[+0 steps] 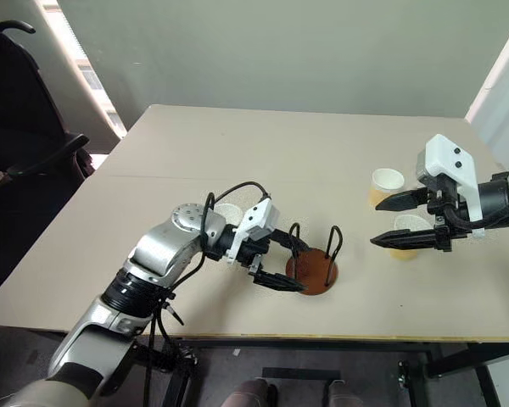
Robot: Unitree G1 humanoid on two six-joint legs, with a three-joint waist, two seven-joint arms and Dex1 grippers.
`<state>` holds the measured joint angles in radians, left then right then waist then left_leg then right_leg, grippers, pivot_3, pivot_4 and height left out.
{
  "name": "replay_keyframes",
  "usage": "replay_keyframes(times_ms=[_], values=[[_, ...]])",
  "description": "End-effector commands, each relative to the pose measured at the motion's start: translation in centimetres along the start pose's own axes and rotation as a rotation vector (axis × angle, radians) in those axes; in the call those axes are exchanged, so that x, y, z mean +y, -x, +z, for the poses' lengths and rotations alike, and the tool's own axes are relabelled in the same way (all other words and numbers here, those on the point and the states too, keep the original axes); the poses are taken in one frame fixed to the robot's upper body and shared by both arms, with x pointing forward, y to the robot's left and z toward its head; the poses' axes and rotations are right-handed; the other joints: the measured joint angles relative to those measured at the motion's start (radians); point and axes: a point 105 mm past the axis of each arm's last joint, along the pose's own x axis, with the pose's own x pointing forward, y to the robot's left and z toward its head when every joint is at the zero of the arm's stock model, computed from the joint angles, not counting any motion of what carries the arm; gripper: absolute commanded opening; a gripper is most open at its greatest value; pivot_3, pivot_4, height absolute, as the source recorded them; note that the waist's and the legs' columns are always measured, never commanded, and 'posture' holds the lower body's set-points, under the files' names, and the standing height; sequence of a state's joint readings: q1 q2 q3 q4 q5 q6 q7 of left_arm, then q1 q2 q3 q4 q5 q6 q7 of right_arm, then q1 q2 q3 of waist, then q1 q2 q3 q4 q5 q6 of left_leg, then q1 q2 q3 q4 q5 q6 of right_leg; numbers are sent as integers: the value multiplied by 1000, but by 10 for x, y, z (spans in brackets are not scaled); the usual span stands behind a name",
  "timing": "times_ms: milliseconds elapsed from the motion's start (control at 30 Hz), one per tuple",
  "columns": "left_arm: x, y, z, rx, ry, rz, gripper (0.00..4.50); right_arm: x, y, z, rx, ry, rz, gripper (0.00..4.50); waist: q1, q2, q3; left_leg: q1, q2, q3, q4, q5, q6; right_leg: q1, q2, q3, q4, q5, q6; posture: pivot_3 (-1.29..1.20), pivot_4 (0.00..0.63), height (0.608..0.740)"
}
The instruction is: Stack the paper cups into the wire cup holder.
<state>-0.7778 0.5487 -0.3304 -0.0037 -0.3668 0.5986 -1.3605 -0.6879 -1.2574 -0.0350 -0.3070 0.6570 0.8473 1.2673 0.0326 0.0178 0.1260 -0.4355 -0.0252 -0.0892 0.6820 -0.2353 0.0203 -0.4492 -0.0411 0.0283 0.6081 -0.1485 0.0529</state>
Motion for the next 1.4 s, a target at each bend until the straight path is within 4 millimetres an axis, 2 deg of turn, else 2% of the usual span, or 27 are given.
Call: replay_keyframes(times_ms=[33, 167, 300, 367, 467, 567, 667, 867, 1067, 1133, 1400], values=[[-4, 25, 12, 1, -48, 32, 4432, -8, 8, 2, 25, 57, -28, 3280, -1, 0, 0, 0, 0, 0, 0, 0, 0, 0, 0, 0, 0, 0, 0, 0, 150, 740], [-6, 50, 8, 48, -53, 86, 4432, -26, 8, 0, 43, 83, -81, 3280, -4, 0, 0, 0, 0, 0, 0, -1, 1, 0, 0, 0, 0, -1, -3, 0, 150, 740], [0, 71, 24, 7, -59, 177, 4432, -62, 4, 1, 38, 105, -180, 3280, -5, 0, 0, 1, 0, -1, 1, 0, 2, 0, 0, 0, 1, -3, -12, 0, 150, 740], [3, 77, 32, -30, -57, 209, 4432, -73, -1, 2, 36, 117, -202, 3280, -6, 0, 0, 1, 0, -1, 1, 0, 3, 0, 0, 0, 1, -2, -12, 0, 150, 740], [5, 88, 41, -83, -49, 247, 4432, -91, -9, -4, 97, 154, -237, 3280, -7, 0, 0, 1, 1, -2, 0, 1, 3, -1, 0, -1, 2, -1, -14, 0, 150, 740], [3, 105, 61, -217, -40, 262, 4432, -114, -23, -19, 214, 202, -290, 3280, -10, 0, 0, 1, 1, -2, -1, 1, 3, -2, 0, -1, 2, 1, -15, 0, 150, 740], [3, 115, 66, -255, -45, 292, 4432, -127, -40, -26, 266, 216, -288, 3280, -13, 1, 0, 1, 1, -2, -2, 1, 2, -3, 0, -2, 2, 6, -8, 0, 150, 740], [5, 120, 58, -215, -56, 340, 4432, -147, -66, -31, 326, 226, -313, 3280, -13, 1, 0, 0, 1, -3, -6, 1, 1, -5, 0, -2, 2, 6, -9, 0, 150, 740], [3, 118, 53, -194, -56, 351, 4432, -160, -69, -45, 415, 246, -364, 3280, -7, 1, 0, 0, 1, -3, -9, 0, -3, -6, 0, -3, 1, 4, -12, 0, 150, 740], [3, 118, 52, -189, -54, 356, 4432, -162, -67, -49, 437, 243, -375, 3280, -7, 1, 0, 0, 1, -4, -10, 4, -12, -7, 0, -3, 1, 4, -12, 0, 150, 740], [1, 118, 50, -181, -53, 367, 4432, -165, -72, -60, 485, 244, -396, 3280, -9, 1, 0, 0, 2, -4, -16, 3, -14, -10, 0, -3, 2, 4, -13, 0, 150, 740]])
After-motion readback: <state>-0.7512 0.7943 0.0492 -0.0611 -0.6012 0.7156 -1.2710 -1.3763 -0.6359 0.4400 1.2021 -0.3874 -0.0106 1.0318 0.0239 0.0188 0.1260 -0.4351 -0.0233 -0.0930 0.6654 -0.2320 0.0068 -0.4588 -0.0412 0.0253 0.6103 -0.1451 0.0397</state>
